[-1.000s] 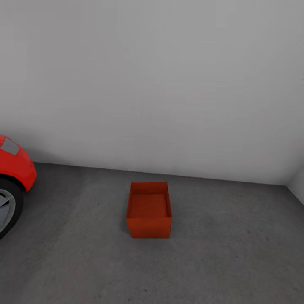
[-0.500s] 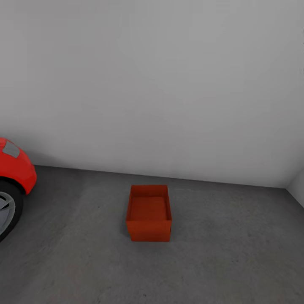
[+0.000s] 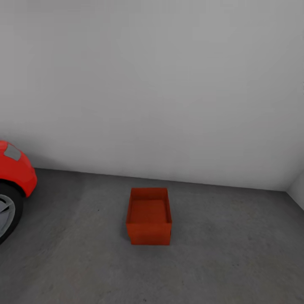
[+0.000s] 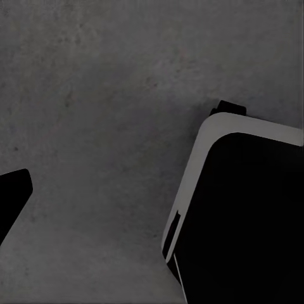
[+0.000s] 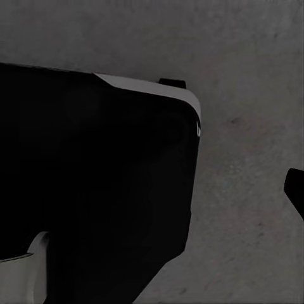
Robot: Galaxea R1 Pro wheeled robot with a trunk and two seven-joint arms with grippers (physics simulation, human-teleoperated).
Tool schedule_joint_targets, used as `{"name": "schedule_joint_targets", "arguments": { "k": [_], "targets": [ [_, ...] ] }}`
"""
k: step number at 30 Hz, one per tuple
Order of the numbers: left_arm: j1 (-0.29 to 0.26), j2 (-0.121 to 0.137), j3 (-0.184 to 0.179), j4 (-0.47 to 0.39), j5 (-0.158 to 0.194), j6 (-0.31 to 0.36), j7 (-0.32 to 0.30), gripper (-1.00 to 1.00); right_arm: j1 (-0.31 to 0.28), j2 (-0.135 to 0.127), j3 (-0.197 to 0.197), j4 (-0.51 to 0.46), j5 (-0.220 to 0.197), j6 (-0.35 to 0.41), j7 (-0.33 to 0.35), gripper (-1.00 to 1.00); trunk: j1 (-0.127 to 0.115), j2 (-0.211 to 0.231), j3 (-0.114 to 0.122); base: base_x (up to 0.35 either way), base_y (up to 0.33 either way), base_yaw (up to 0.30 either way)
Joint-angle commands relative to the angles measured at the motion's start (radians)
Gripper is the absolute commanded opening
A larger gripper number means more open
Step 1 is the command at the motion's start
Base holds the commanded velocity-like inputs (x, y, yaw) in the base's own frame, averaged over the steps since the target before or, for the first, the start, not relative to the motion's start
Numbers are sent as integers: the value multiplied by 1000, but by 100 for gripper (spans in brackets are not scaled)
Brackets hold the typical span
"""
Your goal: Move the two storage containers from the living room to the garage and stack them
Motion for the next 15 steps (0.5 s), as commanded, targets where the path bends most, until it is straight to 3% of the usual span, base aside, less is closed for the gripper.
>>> {"name": "schedule_joint_targets", "arguments": {
  "k": [1, 15],
  "targets": [
    [-1, 0, -3, 1, 5, -3, 2, 100, 0, 1, 9, 3, -9, -7, -2, 100, 0, -1, 0, 0, 0, 0],
    [-1, 0, -3, 1, 5, -3, 2, 100, 15, 6, 13, 2, 3, -13, -10, 100, 0, -1, 23, 0, 0, 0]
  ]
}}
